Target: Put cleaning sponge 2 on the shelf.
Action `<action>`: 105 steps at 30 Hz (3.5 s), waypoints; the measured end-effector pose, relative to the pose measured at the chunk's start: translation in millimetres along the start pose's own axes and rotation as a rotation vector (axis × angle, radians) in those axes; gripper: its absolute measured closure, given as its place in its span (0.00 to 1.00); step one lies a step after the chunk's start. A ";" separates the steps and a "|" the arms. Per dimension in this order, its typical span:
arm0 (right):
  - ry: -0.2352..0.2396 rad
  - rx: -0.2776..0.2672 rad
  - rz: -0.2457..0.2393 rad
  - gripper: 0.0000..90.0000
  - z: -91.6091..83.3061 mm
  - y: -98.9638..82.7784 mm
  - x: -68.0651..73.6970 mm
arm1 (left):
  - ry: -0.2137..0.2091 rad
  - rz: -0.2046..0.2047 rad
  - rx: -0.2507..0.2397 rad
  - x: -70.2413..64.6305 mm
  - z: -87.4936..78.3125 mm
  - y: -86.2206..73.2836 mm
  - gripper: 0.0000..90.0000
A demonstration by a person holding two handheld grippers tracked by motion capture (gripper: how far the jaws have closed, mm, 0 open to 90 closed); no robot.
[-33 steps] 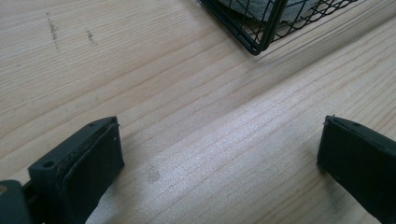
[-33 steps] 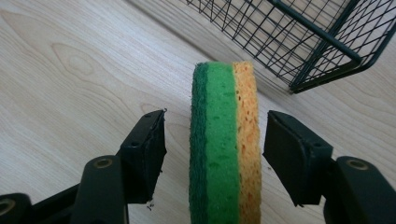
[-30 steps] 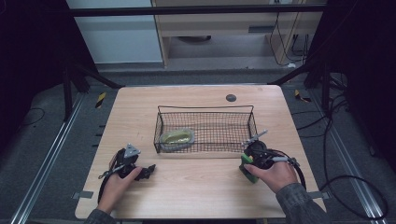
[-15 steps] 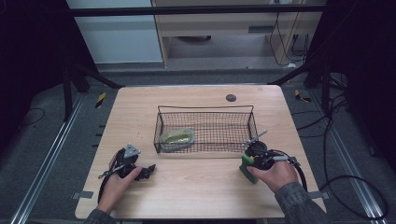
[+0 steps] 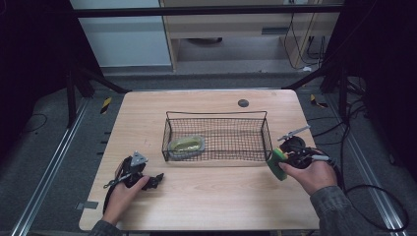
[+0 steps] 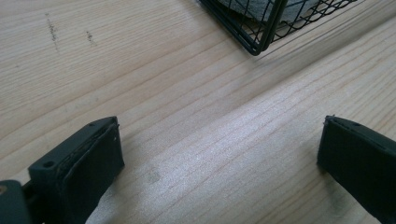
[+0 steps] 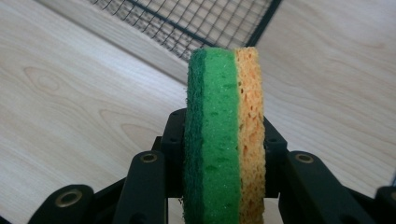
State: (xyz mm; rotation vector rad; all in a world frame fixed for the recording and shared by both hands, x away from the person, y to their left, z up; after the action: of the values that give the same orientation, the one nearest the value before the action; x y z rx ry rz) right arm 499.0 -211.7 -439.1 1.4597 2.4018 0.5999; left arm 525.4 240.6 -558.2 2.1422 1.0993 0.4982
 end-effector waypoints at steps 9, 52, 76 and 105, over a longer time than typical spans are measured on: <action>-0.057 -0.055 0.014 0.71 -18.2 12.0 -24.9 | 0.000 0.000 0.000 0.0 0.0 0.0 0.00; -0.108 -0.187 -0.090 0.72 -44.2 131.7 -42.3 | -0.001 0.002 0.001 0.0 -0.3 -0.1 0.00; -0.076 -0.167 -0.131 0.72 -7.5 151.4 -22.3 | -0.003 0.003 -0.001 0.1 -0.2 0.0 0.00; -0.036 -0.092 -0.123 0.72 49.9 133.1 -19.2 | -0.006 0.007 -0.001 0.3 -0.3 -0.1 0.00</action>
State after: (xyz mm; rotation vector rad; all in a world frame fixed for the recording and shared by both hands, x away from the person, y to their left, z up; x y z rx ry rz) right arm 632.9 -164.2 -419.2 1.2653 2.3820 0.6402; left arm 525.3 241.0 -558.0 2.1461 1.0892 0.4949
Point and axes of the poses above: each handheld gripper's, and its own axes: z roughly forward along the jaws, y roughly out of its top, x roughly to its left, the point moved 7 cm from there along z, roughly forward along the jaws, and after that the axes turned 1 degree about z, right-handed, at the moved point
